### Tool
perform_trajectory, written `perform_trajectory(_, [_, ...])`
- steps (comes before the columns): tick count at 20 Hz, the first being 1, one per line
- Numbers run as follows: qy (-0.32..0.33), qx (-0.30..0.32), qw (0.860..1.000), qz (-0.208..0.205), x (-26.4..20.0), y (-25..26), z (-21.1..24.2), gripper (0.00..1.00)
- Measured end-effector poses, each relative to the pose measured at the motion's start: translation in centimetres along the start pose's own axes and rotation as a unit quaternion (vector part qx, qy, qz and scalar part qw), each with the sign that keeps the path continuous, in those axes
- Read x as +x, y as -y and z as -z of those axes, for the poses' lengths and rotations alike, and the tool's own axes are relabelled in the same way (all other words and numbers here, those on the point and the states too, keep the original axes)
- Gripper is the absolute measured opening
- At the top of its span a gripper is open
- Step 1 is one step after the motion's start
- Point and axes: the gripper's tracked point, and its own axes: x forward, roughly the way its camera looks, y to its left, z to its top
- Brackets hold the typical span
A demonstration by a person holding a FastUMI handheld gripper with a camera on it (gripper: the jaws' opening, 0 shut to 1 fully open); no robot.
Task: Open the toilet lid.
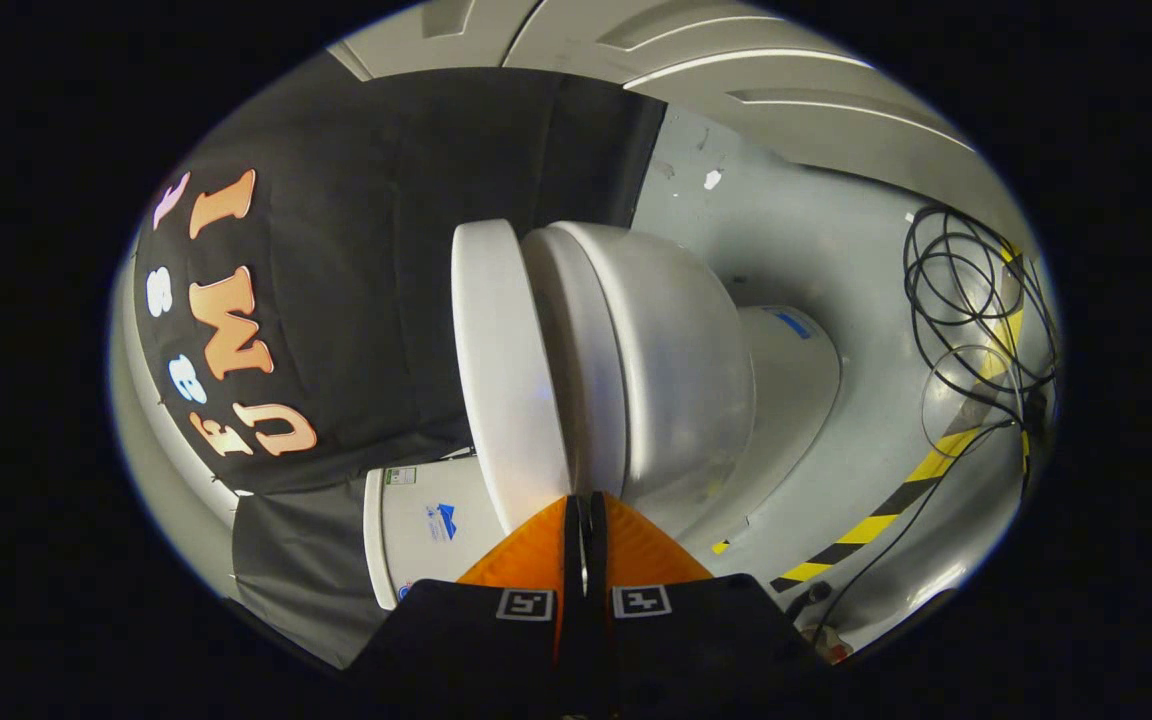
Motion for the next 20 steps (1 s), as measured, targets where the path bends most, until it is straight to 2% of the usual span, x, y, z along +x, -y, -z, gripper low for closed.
perform_trajectory(3, [0.011,-0.073,0.996,0.041,0.2,-0.3,0.4,0.08])
perform_trajectory(5, [0.022,-0.107,0.993,0.043,0.1,-1.5,0.1,0.08])
perform_trajectory(7, [0.032,-0.117,0.992,0.040,-0.5,-2.7,-0.2,0.08])
perform_trajectory(12, [0.054,-0.173,0.981,0.062,-1.2,-4.7,-0.1,0.08])
perform_trajectory(16, [0.084,-0.250,0.963,0.063,-0.8,-8.6,-0.2,0.08])
perform_trajectory(20, [0.113,-0.297,0.946,0.067,-1.3,-12.3,1.1,0.08])
